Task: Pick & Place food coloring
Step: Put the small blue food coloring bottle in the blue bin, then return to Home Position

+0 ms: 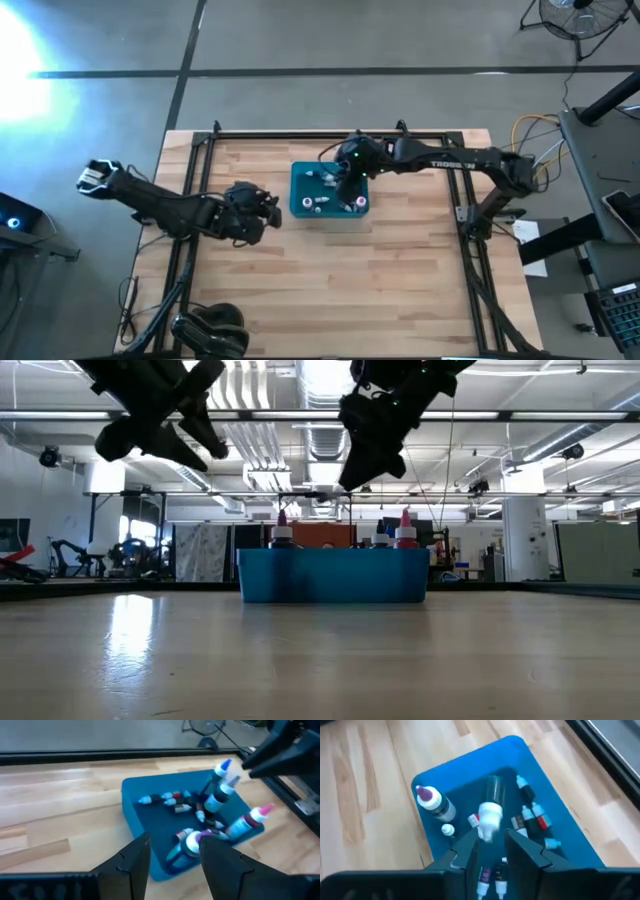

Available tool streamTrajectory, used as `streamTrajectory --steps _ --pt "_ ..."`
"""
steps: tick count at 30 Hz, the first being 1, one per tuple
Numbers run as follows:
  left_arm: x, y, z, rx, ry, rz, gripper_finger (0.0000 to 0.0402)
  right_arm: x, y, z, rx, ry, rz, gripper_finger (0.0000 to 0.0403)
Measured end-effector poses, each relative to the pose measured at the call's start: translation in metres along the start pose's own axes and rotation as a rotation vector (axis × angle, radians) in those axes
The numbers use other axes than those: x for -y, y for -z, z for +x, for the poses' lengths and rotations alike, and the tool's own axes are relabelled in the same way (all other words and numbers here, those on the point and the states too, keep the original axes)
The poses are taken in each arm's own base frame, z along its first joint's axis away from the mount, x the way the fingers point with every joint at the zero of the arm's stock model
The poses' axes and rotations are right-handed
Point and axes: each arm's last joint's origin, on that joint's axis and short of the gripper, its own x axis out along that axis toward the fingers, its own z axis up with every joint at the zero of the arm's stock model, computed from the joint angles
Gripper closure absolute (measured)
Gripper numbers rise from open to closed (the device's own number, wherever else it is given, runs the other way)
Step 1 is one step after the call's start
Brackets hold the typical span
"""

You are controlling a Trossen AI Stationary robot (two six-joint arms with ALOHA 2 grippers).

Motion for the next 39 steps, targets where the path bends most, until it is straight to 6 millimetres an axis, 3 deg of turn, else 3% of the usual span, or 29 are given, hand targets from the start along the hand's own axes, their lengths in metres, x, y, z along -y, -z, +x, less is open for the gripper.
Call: streamTrajectory --steps 8,11,14,19,24,27,33,39 --pt "-0.019 -0.009 0.020 -0.152 -0.118 0.010 0.0255 0.002 -0.005 0.023 0.056 -0.004 0.088 0.0237" --pt "-0.025 -0.014 0.025 -0.196 -0.136 0.089 0.0255 0.000 -0.004 0.025 0.053 0.005 0.151 0.0209" --pt "-0.020 -0.021 0.025 -0.292 0.014 0.272 0.0255 -0.015 -0.008 0.019 0.117 -0.026 0.144 0.0192" --pt "-0.016 -0.037 0.031 -0.295 0.211 0.461 0.0255 -0.037 -0.025 0.004 0.267 -0.122 0.149 0.0176" --pt "-0.020 -0.059 0.047 -0.361 0.471 0.465 0.0255 -0.047 -0.043 -0.020 0.273 -0.331 0.236 0.0172" --pt "-0.028 -0.072 0.052 -0.332 0.476 0.441 0.0255 -0.056 -0.050 -0.032 0.264 -0.466 0.222 0.0174" --pt "-0.041 -0.094 0.037 -0.196 0.449 0.455 0.0255 -0.069 -0.047 -0.042 0.272 -0.498 0.183 0.0174" --pt "-0.057 -0.100 0.006 -0.125 0.480 0.386 0.0255 -0.064 -0.025 -0.042 0.251 -0.420 0.196 0.0172"
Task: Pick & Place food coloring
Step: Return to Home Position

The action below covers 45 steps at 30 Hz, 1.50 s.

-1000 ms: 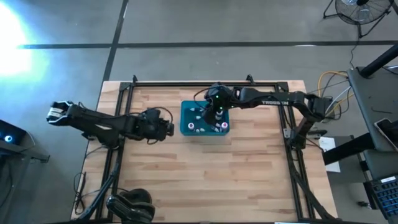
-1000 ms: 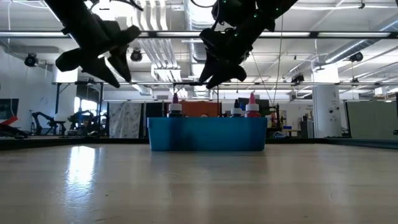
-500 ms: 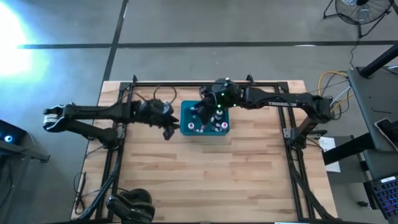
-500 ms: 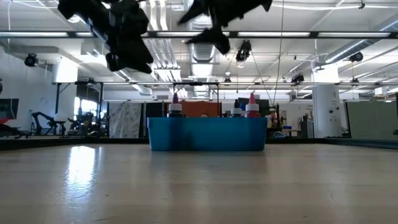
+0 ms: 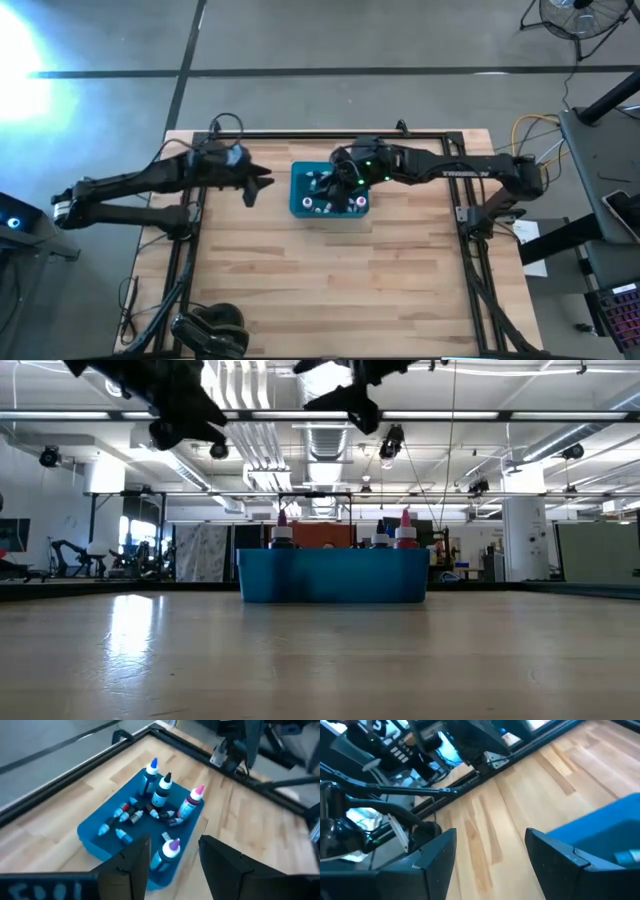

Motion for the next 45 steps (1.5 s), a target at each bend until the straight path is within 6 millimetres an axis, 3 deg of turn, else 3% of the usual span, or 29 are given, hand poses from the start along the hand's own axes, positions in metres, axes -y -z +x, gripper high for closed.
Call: streamTrajectory --steps 4,8,14,25,34,40,45 --pt "-0.005 0.016 -0.018 0.033 0.027 -0.082 0.0255 0.000 0.009 -0.028 0.061 -0.028 0.001 0.0172" --pt "-0.010 0.039 -0.028 0.040 0.100 -0.150 0.0255 0.001 0.017 -0.073 0.211 -0.091 -0.051 0.0174" --pt "-0.015 0.060 -0.033 0.127 0.218 -0.303 0.0255 0.013 0.054 -0.133 0.329 -0.100 -0.120 0.0171" --pt "-0.021 0.076 -0.036 0.173 0.274 -0.493 0.0255 0.032 0.114 -0.189 0.495 -0.132 -0.293 0.0170" --pt "-0.016 0.065 -0.042 0.300 0.353 -0.427 0.0255 0.057 0.166 -0.203 0.582 -0.198 -0.269 0.0170" --pt "-0.012 0.058 -0.046 0.371 0.406 -0.384 0.0255 0.073 0.190 -0.194 0.687 -0.268 -0.259 0.0170" --pt "-0.008 0.061 -0.040 0.328 0.417 -0.359 0.0255 0.089 0.212 -0.177 0.657 -0.324 -0.194 0.0170"
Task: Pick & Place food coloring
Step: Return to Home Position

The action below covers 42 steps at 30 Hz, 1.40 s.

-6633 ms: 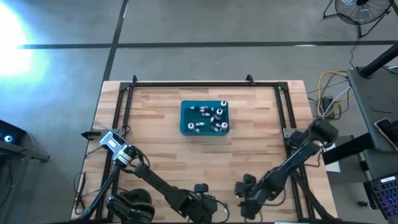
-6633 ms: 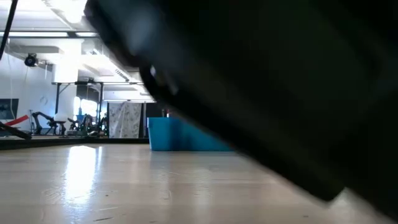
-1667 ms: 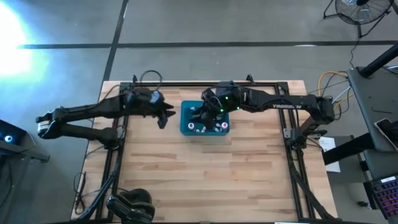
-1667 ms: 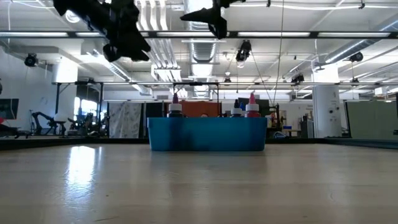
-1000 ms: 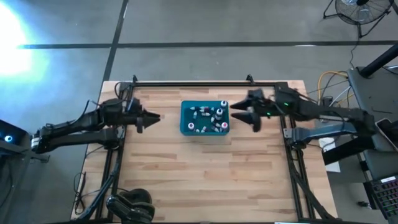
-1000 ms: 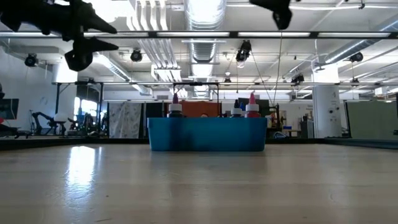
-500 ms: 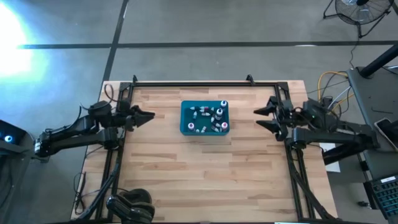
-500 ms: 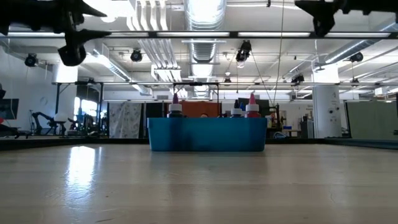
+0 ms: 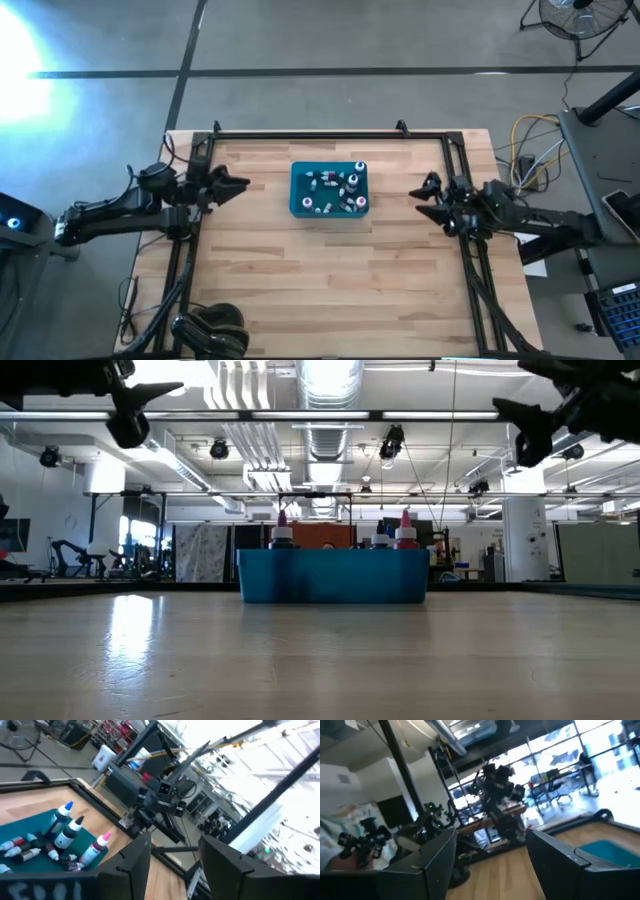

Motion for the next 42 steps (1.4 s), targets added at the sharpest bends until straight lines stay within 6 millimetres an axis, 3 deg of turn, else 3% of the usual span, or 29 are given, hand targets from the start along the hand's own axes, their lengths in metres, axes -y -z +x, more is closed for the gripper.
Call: streamTrajectory --steps 7,19,24,31,37,42 --pt "0.002 0.006 0.015 -0.027 0.010 -0.001 0.0255 0.010 0.018 -0.002 -0.072 0.037 0.034 0.0170" --pt "-0.004 0.012 0.024 -0.072 -0.034 -0.054 0.0255 0.016 0.030 -0.001 -0.185 0.097 0.062 0.0170" --pt "-0.015 0.026 0.011 -0.061 -0.023 -0.053 0.0255 0.010 0.026 -0.006 -0.148 0.058 0.054 0.0170" --pt "-0.043 0.060 -0.002 -0.100 -0.053 -0.057 0.0255 0.003 0.018 -0.011 -0.059 -0.003 0.035 0.0170" --pt "-0.063 0.091 -0.015 -0.151 -0.036 -0.058 0.0255 0.002 0.021 -0.011 -0.085 -0.011 0.044 0.0170" --pt "-0.061 0.089 -0.020 -0.110 -0.048 -0.055 0.0255 0.000 0.022 -0.011 -0.093 -0.032 0.049 0.0170"
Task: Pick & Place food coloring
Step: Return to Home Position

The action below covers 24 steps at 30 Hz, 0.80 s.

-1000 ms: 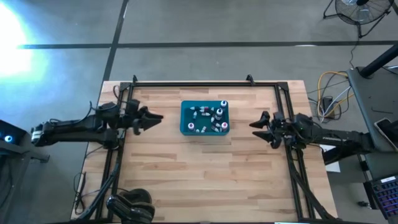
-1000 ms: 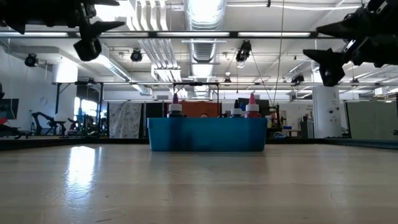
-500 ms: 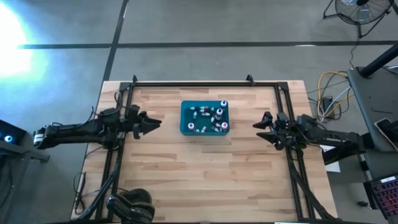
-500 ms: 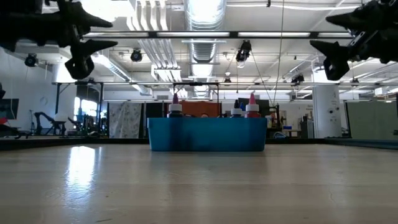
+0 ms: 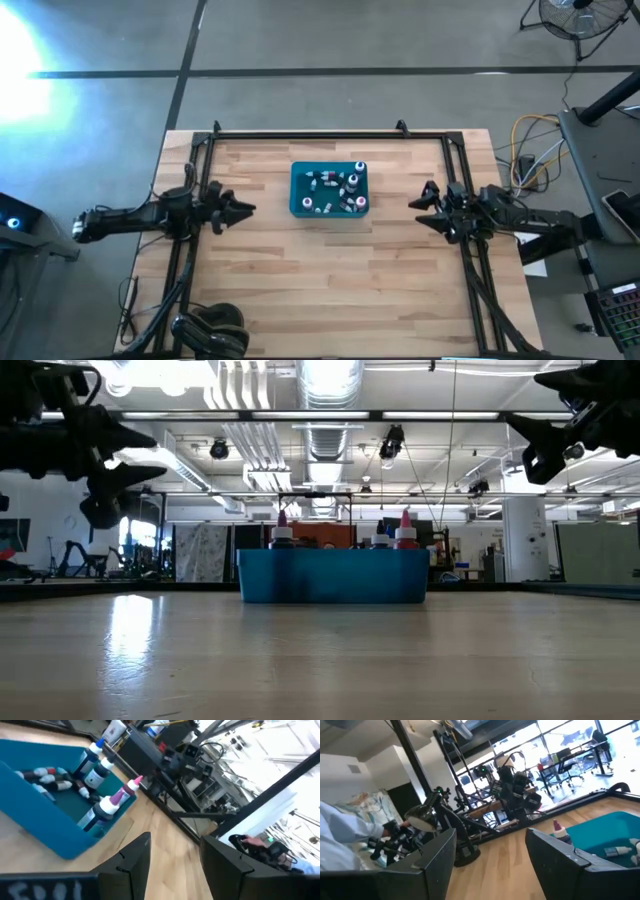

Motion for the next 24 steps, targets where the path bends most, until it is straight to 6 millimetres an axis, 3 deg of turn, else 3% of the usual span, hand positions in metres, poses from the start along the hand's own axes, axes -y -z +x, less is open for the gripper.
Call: streamTrajectory --steps 5,24 --pt "0.0030 -0.0029 -0.0045 0.065 0.062 0.003 0.0255 -0.0018 0.0010 0.0003 -0.009 -0.017 0.005 0.0170" --pt "0.0059 -0.0006 -0.0043 0.047 0.093 0.002 0.0255 -0.0101 0.0056 0.0011 -0.054 -0.102 0.027 0.0170"
